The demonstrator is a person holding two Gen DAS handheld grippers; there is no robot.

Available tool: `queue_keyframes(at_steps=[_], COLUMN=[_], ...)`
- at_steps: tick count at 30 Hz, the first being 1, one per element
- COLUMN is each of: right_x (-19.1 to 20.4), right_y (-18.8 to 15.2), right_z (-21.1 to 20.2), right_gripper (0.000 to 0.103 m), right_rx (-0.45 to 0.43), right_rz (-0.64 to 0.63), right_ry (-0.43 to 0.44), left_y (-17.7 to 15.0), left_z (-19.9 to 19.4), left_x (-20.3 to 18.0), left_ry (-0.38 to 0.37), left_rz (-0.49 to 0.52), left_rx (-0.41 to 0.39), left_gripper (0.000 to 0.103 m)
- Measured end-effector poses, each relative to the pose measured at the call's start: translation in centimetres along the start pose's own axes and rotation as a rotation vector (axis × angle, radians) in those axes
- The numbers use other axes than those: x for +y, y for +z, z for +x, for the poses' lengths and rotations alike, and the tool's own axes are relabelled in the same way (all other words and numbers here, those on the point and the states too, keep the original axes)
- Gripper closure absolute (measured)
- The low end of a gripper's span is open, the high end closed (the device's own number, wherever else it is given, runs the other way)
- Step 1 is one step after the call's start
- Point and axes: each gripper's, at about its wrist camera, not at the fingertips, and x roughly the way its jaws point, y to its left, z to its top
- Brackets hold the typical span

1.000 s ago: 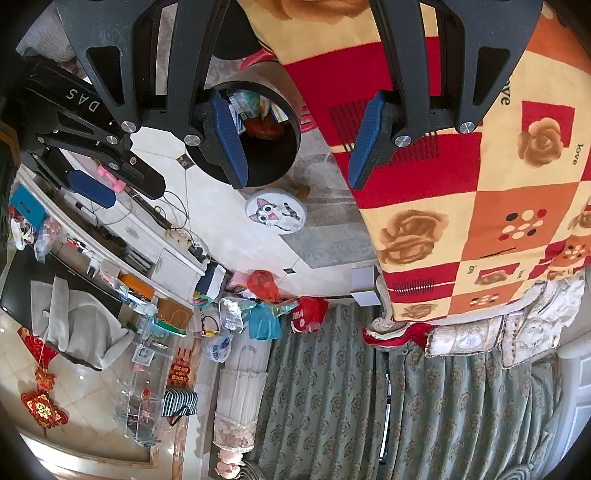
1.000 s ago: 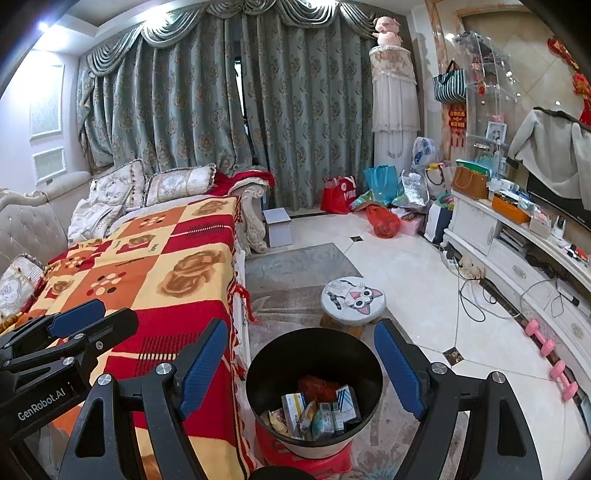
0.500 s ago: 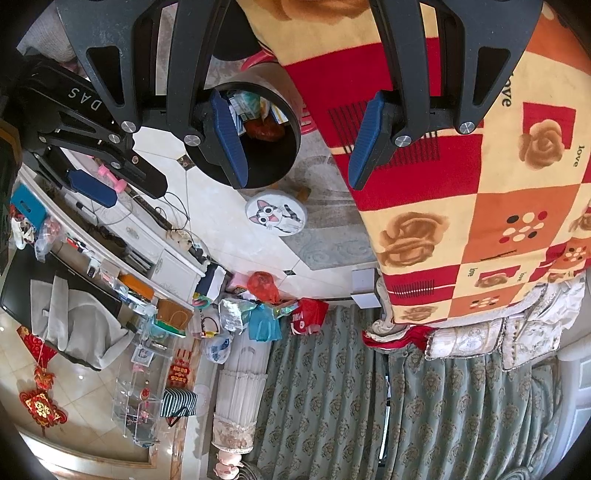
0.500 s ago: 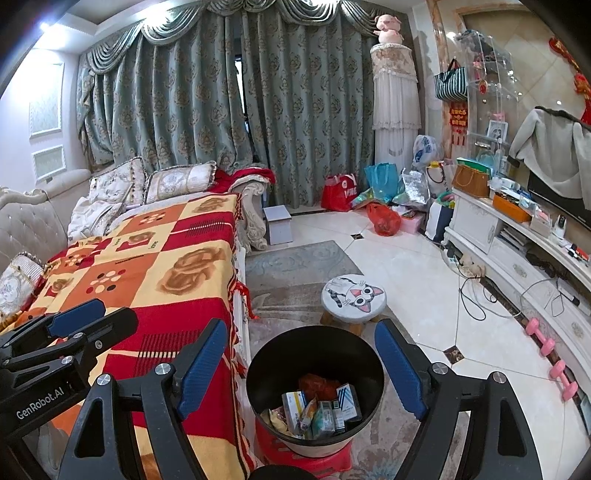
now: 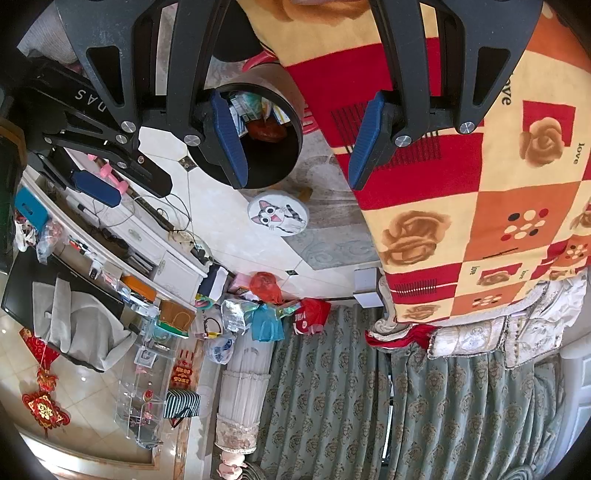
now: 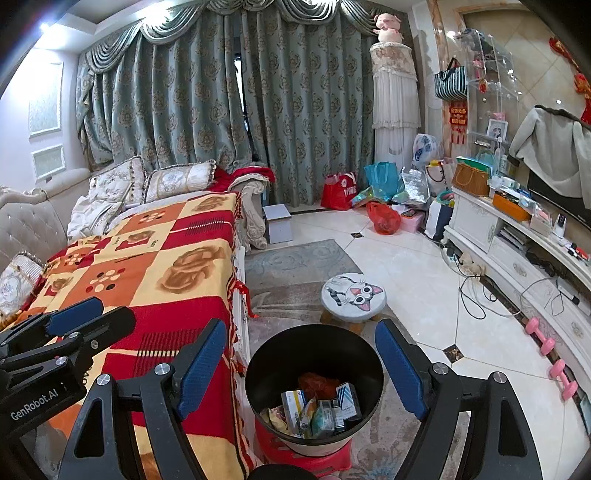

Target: Collect trash

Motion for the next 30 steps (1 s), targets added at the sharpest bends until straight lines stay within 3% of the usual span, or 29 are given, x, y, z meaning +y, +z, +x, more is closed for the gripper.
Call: queue_keyframes(at_steps=[30], right_x=[0.1], right_y=[-0.3], right_z=[0.5], right_gripper=[0.022], right_rx=[0.017], right_rz=[-0.007], right_ry=[0.001], left_y=[1.0], left_z=[-0.1], left_x=[1.2], left_ry=[-0.018], left_rz=[0.002], left_rx=[0.022], left_gripper=[0.047])
